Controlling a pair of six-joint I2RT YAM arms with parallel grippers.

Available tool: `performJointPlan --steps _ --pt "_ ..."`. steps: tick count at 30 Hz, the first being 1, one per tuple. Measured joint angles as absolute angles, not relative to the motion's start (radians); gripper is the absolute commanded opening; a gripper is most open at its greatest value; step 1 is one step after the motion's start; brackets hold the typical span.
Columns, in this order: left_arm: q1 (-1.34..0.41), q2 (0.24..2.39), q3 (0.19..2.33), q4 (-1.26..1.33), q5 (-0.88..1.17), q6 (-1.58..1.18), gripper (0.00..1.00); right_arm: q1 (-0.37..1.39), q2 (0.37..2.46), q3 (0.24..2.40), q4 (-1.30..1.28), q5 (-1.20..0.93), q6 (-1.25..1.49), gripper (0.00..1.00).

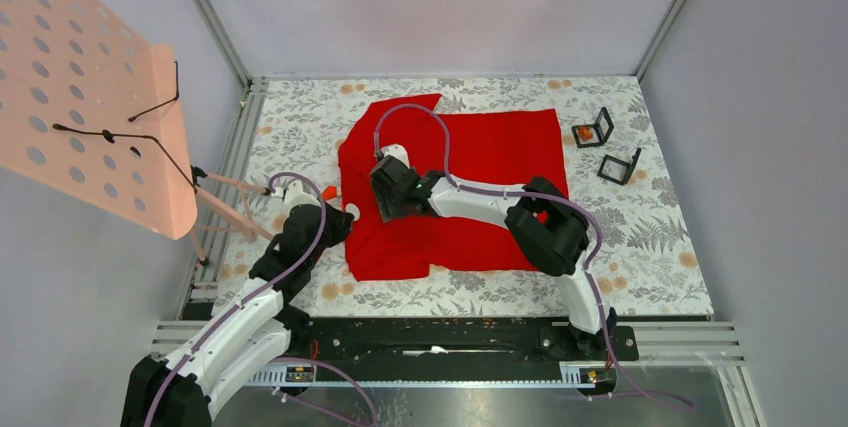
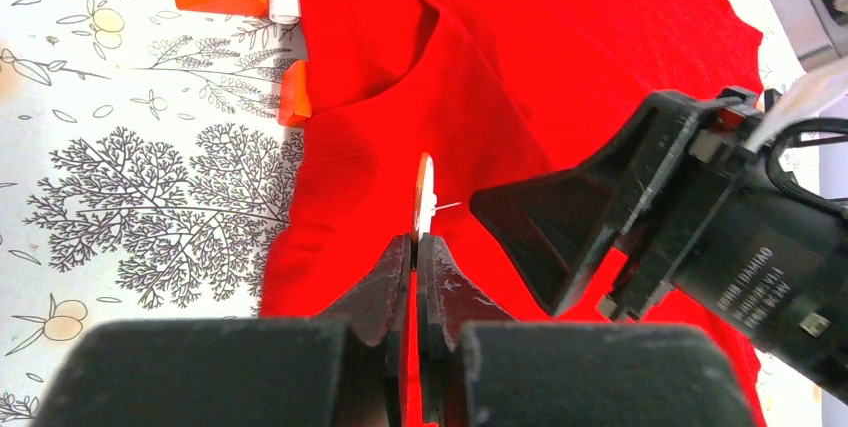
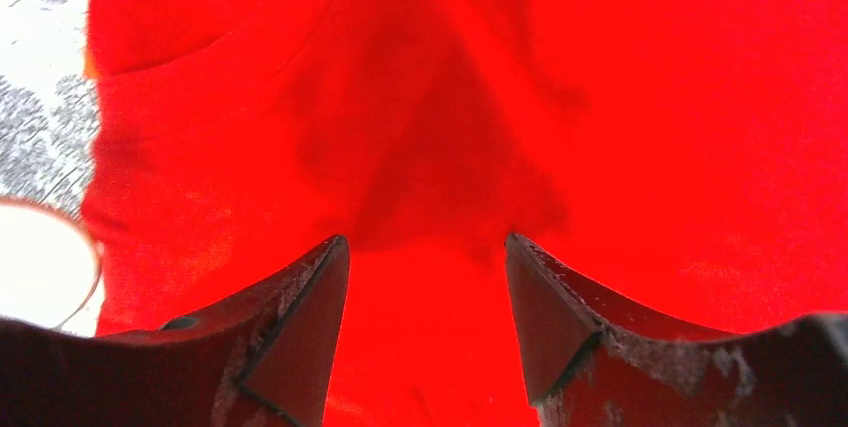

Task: Pin the brooch onto the clothing

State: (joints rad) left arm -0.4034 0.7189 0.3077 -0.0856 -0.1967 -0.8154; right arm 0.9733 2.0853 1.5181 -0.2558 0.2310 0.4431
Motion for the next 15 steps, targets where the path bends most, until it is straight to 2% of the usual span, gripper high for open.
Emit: performJointPlan --steps 4,10,12,15 --pt "-0.403 0.719 0.294 -0.072 -0.196 -0.821 0.0 0.973 2.144 1.562 -0.269 0.28 0.43 0.53" --pt "-0.403 0.724 0.292 -0.06 -0.195 -0.82 0.0 0.973 2.173 1.587 -0.279 0.299 0.408 0.27" --pt "-0.403 0.732 0.292 -0.054 -0.194 -0.82 0.0 0.973 2.174 1.588 -0.28 0.299 0.404 0.27" --pt "-0.403 0.745 0.292 -0.053 -0.191 -0.816 0.0 0.973 2.174 1.587 -0.279 0.298 0.404 0.39"
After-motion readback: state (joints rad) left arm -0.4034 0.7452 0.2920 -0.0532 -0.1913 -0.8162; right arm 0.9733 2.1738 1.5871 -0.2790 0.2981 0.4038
